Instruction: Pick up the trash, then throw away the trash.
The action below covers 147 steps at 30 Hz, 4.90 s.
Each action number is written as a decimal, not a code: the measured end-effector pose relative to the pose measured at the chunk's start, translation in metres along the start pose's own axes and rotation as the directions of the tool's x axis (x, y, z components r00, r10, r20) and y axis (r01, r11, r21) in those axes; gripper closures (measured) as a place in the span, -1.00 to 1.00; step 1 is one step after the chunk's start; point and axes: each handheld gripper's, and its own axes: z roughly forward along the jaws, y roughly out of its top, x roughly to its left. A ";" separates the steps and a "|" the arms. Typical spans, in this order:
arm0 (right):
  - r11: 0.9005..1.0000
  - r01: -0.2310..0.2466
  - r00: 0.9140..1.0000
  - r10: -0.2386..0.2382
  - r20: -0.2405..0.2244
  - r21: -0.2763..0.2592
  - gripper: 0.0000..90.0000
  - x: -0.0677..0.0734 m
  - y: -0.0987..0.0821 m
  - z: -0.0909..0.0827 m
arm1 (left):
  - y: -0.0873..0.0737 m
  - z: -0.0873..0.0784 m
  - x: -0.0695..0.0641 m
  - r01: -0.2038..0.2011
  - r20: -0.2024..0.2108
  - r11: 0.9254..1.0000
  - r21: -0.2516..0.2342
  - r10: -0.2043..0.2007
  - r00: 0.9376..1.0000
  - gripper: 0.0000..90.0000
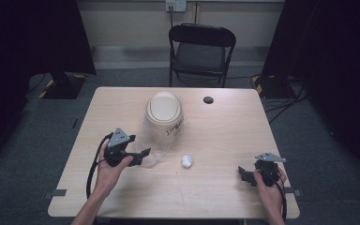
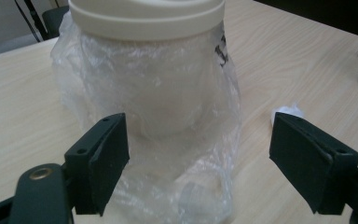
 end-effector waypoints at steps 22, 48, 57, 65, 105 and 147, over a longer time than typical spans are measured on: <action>1.000 0.001 1.000 -0.001 -0.001 -0.001 -0.81 0.000 0.000 0.000 | 0.066 0.034 -0.001 -0.062 0.047 0.996 -0.059 0.065 0.997 -0.58; 1.000 0.001 1.000 -0.001 -0.001 -0.001 -0.81 0.000 0.000 0.000 | 0.081 0.088 0.002 -0.114 0.034 0.993 0.027 0.113 0.993 -0.57; 1.000 0.000 1.000 0.000 -0.001 -0.001 -0.81 0.000 0.000 0.000 | 0.082 0.100 0.002 -0.120 0.028 0.991 0.052 0.119 0.992 -0.57; 1.000 0.001 1.000 -0.001 0.000 -0.001 -0.81 0.000 0.000 0.000 | 0.082 0.100 0.000 -0.112 0.047 0.993 0.037 0.110 0.993 -0.56; 1.000 0.001 1.000 -0.001 0.000 -0.001 -0.81 0.000 0.000 0.000 | 0.022 0.078 -0.063 -0.053 0.249 0.996 0.071 0.034 0.968 -0.57; 1.000 -0.001 1.000 0.001 -0.003 0.000 -0.81 0.000 0.000 0.000 | -0.012 0.137 -0.093 -0.173 0.223 0.958 0.230 0.121 0.967 0.12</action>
